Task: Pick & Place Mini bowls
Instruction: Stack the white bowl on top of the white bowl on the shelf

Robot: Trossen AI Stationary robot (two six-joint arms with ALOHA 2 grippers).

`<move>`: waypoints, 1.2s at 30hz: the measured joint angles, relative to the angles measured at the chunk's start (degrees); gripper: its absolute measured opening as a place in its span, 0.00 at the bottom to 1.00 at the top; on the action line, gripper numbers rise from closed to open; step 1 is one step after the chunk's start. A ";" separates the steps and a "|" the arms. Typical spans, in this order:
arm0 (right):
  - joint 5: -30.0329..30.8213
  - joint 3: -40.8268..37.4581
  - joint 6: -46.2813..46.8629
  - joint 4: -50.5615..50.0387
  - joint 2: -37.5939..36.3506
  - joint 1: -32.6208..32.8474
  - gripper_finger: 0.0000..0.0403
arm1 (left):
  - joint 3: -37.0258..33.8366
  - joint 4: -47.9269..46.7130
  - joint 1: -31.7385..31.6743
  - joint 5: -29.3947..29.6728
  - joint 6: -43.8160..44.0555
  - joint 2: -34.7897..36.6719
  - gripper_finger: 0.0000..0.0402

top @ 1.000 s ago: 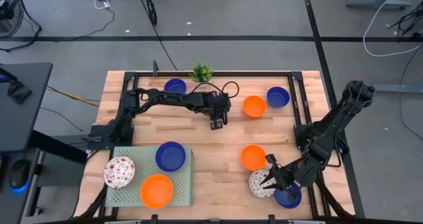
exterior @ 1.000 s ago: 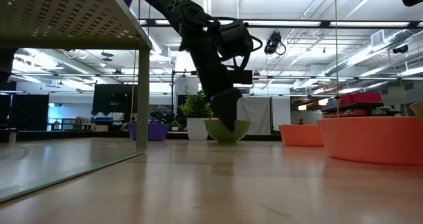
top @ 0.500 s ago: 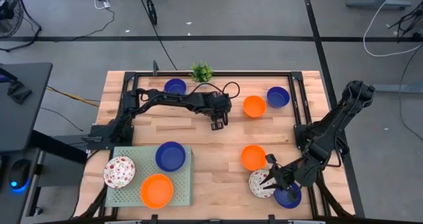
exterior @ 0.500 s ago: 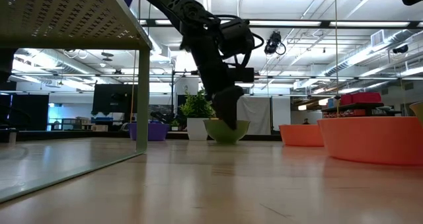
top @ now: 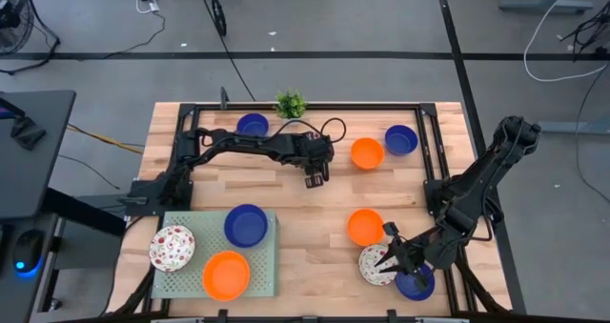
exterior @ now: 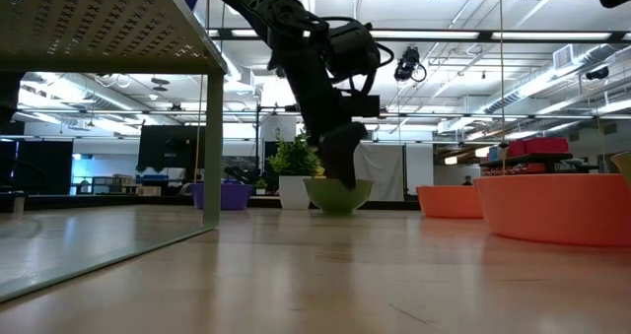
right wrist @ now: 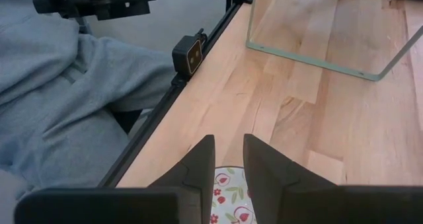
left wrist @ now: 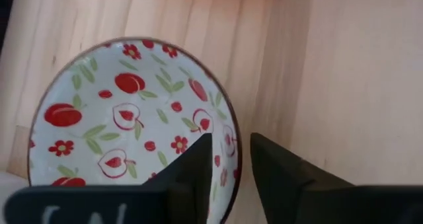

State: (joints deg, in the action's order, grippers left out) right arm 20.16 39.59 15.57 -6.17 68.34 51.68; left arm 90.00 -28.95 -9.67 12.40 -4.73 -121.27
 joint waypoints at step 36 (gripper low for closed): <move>0.02 0.00 0.02 -0.03 0.00 -0.01 0.21 | 16.82 -9.54 12.55 14.42 -10.62 1.61 0.02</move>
State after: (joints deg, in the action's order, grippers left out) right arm 20.18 39.59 15.59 -6.21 68.34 51.67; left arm 106.82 -38.50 2.88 26.83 -15.35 -119.66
